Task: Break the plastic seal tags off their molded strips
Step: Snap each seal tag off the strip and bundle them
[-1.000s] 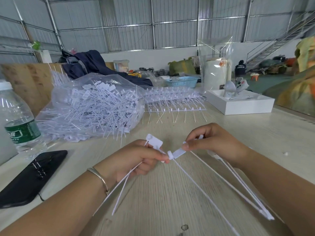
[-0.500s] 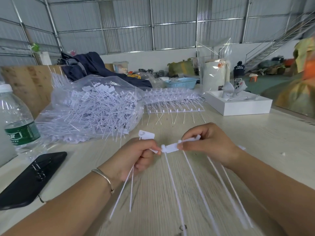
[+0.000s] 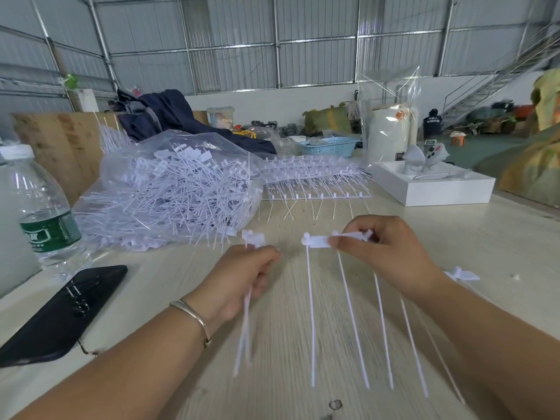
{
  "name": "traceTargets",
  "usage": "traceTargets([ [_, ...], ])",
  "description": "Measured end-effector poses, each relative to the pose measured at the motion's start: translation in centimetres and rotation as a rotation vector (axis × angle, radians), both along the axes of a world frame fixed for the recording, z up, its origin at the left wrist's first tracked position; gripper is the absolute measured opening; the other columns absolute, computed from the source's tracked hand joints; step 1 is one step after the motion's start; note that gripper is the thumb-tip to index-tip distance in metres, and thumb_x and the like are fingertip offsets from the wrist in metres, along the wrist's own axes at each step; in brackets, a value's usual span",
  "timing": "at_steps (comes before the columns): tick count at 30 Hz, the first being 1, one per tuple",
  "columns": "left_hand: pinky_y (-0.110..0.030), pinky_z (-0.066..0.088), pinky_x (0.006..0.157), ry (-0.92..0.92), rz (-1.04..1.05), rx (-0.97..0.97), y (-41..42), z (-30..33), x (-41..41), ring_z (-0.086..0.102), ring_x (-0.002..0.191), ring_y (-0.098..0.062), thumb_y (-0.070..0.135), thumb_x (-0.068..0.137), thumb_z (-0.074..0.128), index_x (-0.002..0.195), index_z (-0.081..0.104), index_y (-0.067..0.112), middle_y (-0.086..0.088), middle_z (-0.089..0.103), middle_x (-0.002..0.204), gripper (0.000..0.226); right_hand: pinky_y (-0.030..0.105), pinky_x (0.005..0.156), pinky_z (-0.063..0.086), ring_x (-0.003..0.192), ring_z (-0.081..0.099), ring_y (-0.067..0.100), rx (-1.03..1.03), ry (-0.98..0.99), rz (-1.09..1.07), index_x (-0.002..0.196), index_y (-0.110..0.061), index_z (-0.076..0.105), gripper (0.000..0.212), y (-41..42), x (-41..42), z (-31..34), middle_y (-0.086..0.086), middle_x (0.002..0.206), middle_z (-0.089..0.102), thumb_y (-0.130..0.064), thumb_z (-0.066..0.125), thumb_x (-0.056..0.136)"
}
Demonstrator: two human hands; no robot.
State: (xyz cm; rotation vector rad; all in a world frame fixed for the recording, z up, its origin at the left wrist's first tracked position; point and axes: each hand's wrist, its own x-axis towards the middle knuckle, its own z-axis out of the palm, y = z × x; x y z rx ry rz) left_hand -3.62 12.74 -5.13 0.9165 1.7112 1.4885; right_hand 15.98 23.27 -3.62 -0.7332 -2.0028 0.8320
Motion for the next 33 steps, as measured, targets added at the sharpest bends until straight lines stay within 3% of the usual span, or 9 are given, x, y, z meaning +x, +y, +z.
traceTargets([
  [2,-0.020,0.030,0.047,-0.257,-0.131,0.062,0.2,-0.1,0.7,0.036,0.046,-0.009,0.007,0.092,0.060,0.070,0.047,0.019,0.004,0.036,0.054,0.028,0.024,0.056,0.026,0.057,0.035,0.011,-0.092,0.033,0.068,0.070,-0.009,0.065,0.021,0.1,-0.2,-0.2,-0.003,0.060,0.043,-0.024,0.072,0.083],
  [5,-0.022,0.040,0.046,-0.417,-0.189,0.083,0.2,0.2,1.4,0.046,0.048,-0.013,0.013,0.099,0.050,0.079,0.047,0.014,0.000,0.041,0.056,0.021,0.028,0.060,0.025,0.064,0.036,0.014,-0.130,0.045,0.155,0.070,-0.005,0.060,0.018,-0.2,-0.3,-0.2,0.009,0.068,0.041,-0.008,0.061,0.088],
  [8,-0.013,0.021,0.031,-0.432,-0.205,0.011,0.0,0.2,1.3,0.032,0.038,-0.007,0.026,0.102,0.046,0.084,0.044,0.017,0.001,0.037,0.058,0.020,0.029,0.063,0.027,0.066,0.038,0.016,-0.093,0.014,0.213,0.071,-0.006,0.058,0.019,-0.3,-0.3,-0.1,0.021,0.071,0.043,-0.004,0.058,0.090],
  [12,-0.014,0.011,0.032,-0.471,-0.240,0.045,0.1,0.3,1.1,0.018,0.039,-0.003,0.050,0.080,0.066,0.067,0.052,0.022,0.007,0.023,0.059,0.034,0.030,0.062,0.029,0.064,0.038,0.018,0.008,-0.038,0.246,0.074,-0.009,0.058,0.017,-0.5,-0.5,-0.3,0.022,0.072,0.047,-0.007,0.059,0.091],
  [16,-0.015,0.011,0.031,-0.359,-0.340,0.070,-0.3,0.4,1.3,0.015,0.040,-0.003,0.031,0.060,0.085,0.068,0.061,0.023,0.008,0.015,0.060,0.026,0.024,0.056,0.029,0.054,0.036,0.011,0.167,-0.068,0.211,0.075,-0.011,0.058,0.016,-0.6,-0.5,-0.5,0.003,0.059,0.045,-0.007,0.060,0.091],
  [18,-0.015,0.011,0.031,-0.306,-0.331,0.062,-0.3,0.2,1.3,0.015,0.039,-0.003,0.022,0.062,0.083,0.057,0.061,0.022,0.008,0.015,0.057,0.023,0.025,0.061,0.031,0.051,0.038,0.008,0.334,-0.123,0.140,0.075,-0.012,0.058,0.017,-0.5,-0.3,-0.4,-0.007,0.057,0.045,-0.014,0.060,0.093],
  [22,-0.015,0.011,0.030,-0.352,-0.281,0.096,-0.2,0.3,1.0,0.014,0.036,-0.003,0.018,0.067,0.077,0.067,0.052,0.022,0.009,0.016,0.053,0.026,0.033,0.085,0.030,0.066,0.052,0.012,0.676,-0.502,-0.118,0.077,-0.020,0.056,0.042,-0.5,-0.1,0.4,-0.008,0.066,0.053,-0.052,0.032,0.093],
  [26,-0.014,0.012,0.029,-0.405,-0.319,0.102,-0.5,0.7,1.1,0.015,0.033,-0.001,0.020,0.069,0.074,0.054,0.057,0.023,0.011,0.018,0.048,0.023,0.028,0.068,0.032,0.052,0.037,0.013,0.387,-0.312,0.006,0.067,-0.008,0.049,0.049,-0.2,-0.1,-0.1,-0.006,0.052,0.036,-0.049,0.052,0.094],
  [33,-0.013,0.015,0.029,-0.495,-0.404,0.084,-0.8,0.6,1.5,0.018,0.032,-0.001,0.020,0.073,0.072,0.056,0.051,0.024,0.012,0.021,0.045,0.027,0.019,0.052,0.024,0.056,0.029,0.011,-0.086,-0.037,0.283,0.070,0.009,0.050,0.047,-0.8,-0.4,0.2,0.003,0.059,0.034,-0.032,0.069,0.083],
])
